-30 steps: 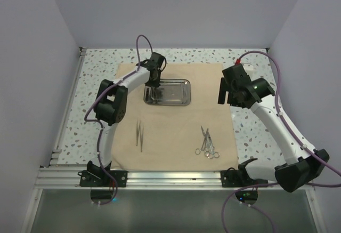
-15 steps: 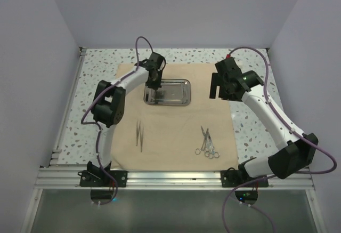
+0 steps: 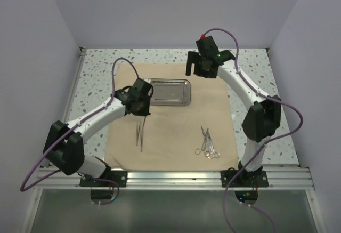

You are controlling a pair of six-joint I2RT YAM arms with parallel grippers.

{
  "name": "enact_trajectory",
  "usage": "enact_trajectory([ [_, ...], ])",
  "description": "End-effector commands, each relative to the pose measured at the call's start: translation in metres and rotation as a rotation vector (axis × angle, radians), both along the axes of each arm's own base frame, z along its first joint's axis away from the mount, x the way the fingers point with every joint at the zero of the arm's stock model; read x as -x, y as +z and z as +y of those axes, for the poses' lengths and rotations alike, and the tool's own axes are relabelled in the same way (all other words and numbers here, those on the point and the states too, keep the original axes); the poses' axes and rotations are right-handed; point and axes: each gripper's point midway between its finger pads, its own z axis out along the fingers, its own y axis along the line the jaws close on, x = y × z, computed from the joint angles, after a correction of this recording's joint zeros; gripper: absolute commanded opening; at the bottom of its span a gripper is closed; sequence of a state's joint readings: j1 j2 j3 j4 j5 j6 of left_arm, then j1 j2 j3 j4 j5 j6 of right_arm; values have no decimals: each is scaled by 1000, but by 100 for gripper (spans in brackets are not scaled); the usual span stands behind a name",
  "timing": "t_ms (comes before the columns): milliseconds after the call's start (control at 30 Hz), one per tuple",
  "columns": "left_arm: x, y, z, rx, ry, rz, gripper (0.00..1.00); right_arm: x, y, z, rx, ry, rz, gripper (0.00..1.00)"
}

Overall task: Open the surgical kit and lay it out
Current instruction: Place the medical item in the surgical kit, then pick up the medical item from the container.

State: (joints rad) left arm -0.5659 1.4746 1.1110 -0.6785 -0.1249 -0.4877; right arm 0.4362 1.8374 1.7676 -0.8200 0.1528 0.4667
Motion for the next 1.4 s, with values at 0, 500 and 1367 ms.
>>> enact_trajectory([
  [0, 44, -32, 11, 15, 86, 86, 0, -40, 1, 32, -78, 53, -37, 87],
  [500, 91, -21, 45, -9, 182, 101, 70, -102, -93, 70, -44, 30, 61, 60],
  [1367, 92, -17, 53, -43, 154, 80, 69, -94, -155, 60, 50, -74, 154, 41],
])
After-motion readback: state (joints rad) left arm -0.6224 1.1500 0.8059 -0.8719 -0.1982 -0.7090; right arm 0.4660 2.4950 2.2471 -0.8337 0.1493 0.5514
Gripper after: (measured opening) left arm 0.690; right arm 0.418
